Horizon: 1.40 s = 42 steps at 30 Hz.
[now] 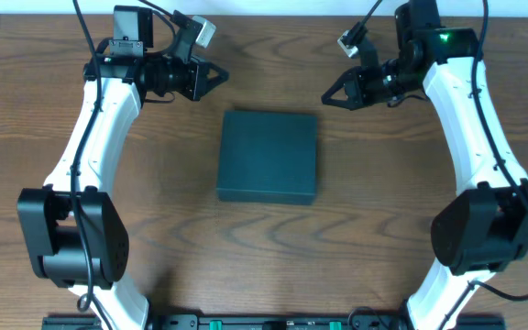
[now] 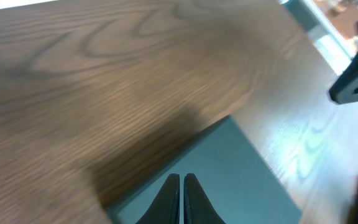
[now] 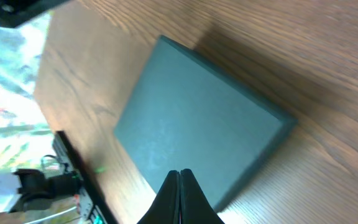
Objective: Pack container
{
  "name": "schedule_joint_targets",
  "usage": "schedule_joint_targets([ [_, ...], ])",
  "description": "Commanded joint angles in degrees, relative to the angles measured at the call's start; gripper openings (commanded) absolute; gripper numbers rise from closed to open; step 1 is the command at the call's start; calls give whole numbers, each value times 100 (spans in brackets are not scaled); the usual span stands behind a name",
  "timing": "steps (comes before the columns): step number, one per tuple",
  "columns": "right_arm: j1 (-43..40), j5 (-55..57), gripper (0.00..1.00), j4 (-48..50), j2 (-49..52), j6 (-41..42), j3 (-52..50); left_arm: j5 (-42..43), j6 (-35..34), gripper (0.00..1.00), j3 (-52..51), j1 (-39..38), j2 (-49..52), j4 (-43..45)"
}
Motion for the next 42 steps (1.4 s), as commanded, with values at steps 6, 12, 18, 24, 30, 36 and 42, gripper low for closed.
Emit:
schedule_joint_targets([
  [6, 44, 1325, 1, -17, -133, 409, 70, -728, 76, 6, 81, 15, -396, -876],
  [12, 44, 1593, 1, -356, -133, 227, 70, -1154, -573, 5, 81, 7, -791, -1558],
  [18, 151, 1563, 2, -1228, -468, -33, 48, -1285, -413, 6, -122, -31, -1709, -2702],
  [24, 560, 1659, 2, -629, -2166, -57, -1259, -1515, -398, 5, -1582, -105, -3353, -2450],
  [30, 721, 1648, 2, 605, -4660, 1069, -4618, -1353, -393, 5, -3252, -107, -4868, -2284],
  [36, 719, 1637, 5, 570, -7060, 1873, -6266, -1130, -396, 5, -4293, -107, -5869, -2271],
  [42, 717, 1679, 99, 557, -8037, 2229, -6321, -1185, -592, 95, -4345, -105, -5936, -2341],
])
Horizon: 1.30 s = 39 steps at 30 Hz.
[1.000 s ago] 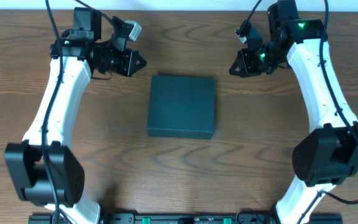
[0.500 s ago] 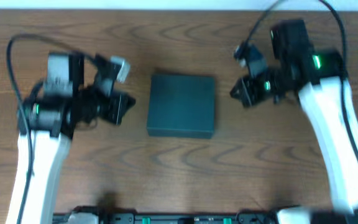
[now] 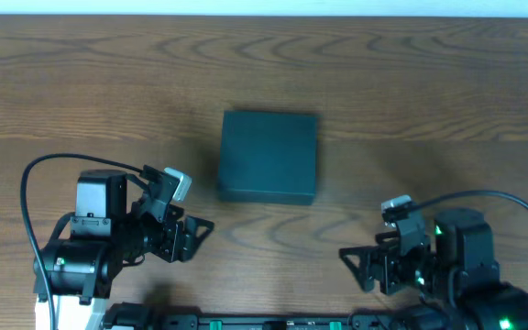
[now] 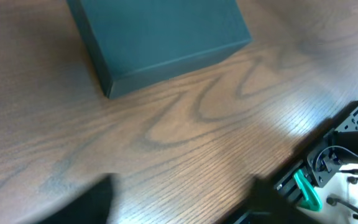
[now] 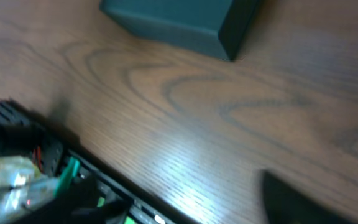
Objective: Pack container
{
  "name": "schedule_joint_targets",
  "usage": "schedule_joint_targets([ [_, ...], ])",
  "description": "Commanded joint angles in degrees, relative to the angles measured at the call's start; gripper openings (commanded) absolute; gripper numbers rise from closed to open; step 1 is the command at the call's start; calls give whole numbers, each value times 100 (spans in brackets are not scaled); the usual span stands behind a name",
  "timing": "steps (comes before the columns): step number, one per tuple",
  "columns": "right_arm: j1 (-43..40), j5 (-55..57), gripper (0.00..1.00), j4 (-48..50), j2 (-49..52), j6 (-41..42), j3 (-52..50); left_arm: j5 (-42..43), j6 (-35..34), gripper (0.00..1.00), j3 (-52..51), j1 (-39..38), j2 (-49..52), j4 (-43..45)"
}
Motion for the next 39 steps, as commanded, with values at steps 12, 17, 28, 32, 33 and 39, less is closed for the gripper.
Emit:
schedule_joint_targets([
  [12, 31, 20, 99, -22, -162, 315, -35, -1014, -105, 96, 4, 4, -9, -37],
  [17, 31, 20, 99, -22, -162, 315, -35, -1117, -105, 95, 4, 4, -9, -37],
  [28, 31, 20, 99, -22, -162, 315, -35, -2765, -103, 95, -619, 15, -1185, 1480],
  [32, 31, 20, 99, -22, -162, 315, -35, -3154, -120, 96, -1687, 111, -1937, 2538],
  [33, 31, 20, 99, -22, -162, 315, -35, -3154, -212, 95, -1969, 168, -2096, 2741],
  [39, 31, 20, 99, -22, -162, 315, -35, -3152, -809, 95, -3261, 468, -2872, 3458],
])
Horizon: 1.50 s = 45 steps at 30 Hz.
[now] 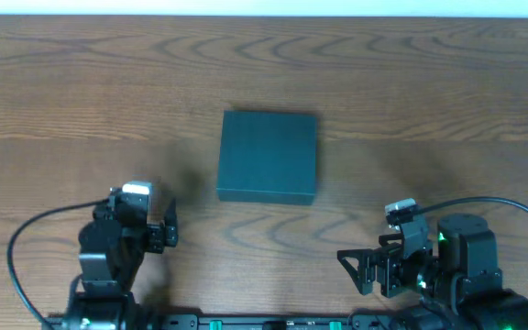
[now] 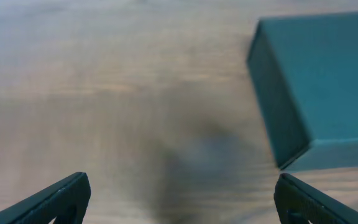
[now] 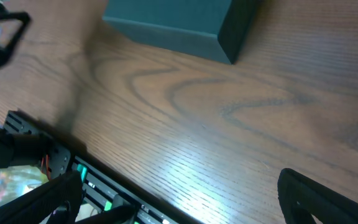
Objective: Pack container
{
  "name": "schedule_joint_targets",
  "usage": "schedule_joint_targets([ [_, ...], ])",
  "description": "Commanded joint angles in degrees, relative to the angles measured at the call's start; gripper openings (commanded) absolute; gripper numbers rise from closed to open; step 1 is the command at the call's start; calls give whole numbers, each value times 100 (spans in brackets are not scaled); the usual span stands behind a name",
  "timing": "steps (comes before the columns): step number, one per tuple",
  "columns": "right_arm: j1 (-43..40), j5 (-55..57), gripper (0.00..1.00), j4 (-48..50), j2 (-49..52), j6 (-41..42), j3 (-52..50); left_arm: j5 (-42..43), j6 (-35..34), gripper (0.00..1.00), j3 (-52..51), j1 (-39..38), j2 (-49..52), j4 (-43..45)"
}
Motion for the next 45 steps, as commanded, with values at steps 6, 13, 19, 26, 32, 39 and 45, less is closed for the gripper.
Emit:
schedule_joint_targets([
  [6, 31, 17, 99, -4, -22, 59, -7, -146, -341, 95, -929, 289, -1176, 221],
  [13, 31, 17, 99, -4, -22, 59, -7, -205, -339, 95, -1191, 319, -1749, 240],
  [19, 31, 17, 99, -4, -22, 59, -7, -162, -337, 95, -1191, 319, -2011, 243],
  [26, 31, 17, 99, -4, -22, 59, -7, -164, -334, 96, -1191, 308, -2124, 243],
  [32, 31, 17, 99, -4, -22, 59, -7, -164, -334, 95, -1191, 308, -2120, 243],
  [39, 31, 17, 99, -4, -22, 59, -7, -164, -334, 95, -1191, 308, -2120, 243],
  [45, 31, 17, 99, -4, -22, 59, -7, -164, -334, 95, -1191, 308, -2120, 243],
])
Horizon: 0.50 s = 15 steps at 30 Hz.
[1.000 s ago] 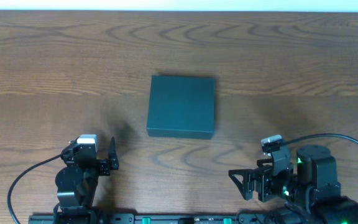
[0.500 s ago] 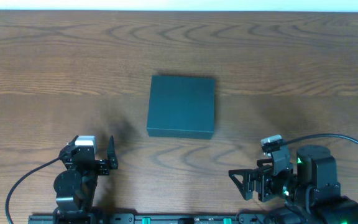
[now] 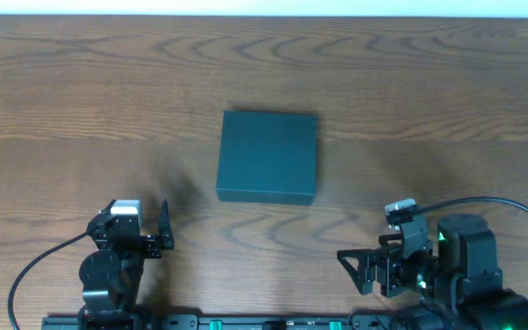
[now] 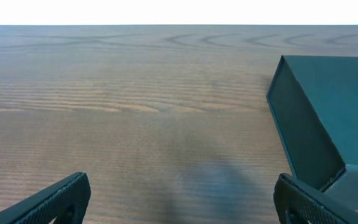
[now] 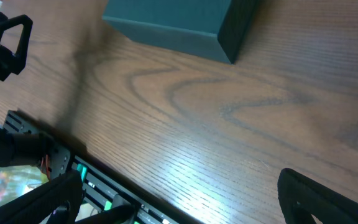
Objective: Pack container
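A closed dark teal box (image 3: 269,156) lies flat in the middle of the wooden table (image 3: 429,73), its lid on. My left gripper (image 3: 133,229) sits folded back at the near left, pointing toward the far side, open and empty. From the left wrist the box (image 4: 319,112) shows at the right, ahead of the wide-apart fingers (image 4: 61,198). My right gripper (image 3: 351,269) rests at the near right, pointing left, open and empty. The right wrist view has the box (image 5: 179,22) at the top, well beyond the gripper (image 5: 179,208).
A black rail with green parts (image 5: 73,171) runs along the table's front edge, also seen from overhead (image 3: 273,323). The left gripper (image 5: 5,43) shows at the top left of the right wrist view. Cables loop beside both arm bases.
My left arm has settled a little lower and nearer the front edge, and its camera now looks level across the table. The right arm and the box have not moved.
Both grippers were shut at the far side of the table, flanking the closed box. Then both arms were back at the near edge with grippers open. The left arm then folded further in, and both now rest there, open. The box stayed in place.
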{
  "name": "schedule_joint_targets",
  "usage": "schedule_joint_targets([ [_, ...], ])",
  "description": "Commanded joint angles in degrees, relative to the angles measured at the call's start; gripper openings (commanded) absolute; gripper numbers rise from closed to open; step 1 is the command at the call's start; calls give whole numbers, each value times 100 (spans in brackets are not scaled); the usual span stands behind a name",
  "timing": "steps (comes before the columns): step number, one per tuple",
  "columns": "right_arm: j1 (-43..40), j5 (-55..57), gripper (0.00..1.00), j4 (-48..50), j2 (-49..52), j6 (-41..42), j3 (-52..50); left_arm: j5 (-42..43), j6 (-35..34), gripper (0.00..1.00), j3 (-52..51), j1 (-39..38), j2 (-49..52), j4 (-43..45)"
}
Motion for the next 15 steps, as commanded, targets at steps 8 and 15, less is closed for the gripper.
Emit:
schedule_joint_targets([
  [8, 37, 988, 99, 813, -238, -1082, -227, -59, -61, 95, -129, 17, -44, -13],
  [15, 26, 1102, 99, 2638, -1534, -2669, -1853, -59, -61, 95, -129, 17, -44, -13],
])
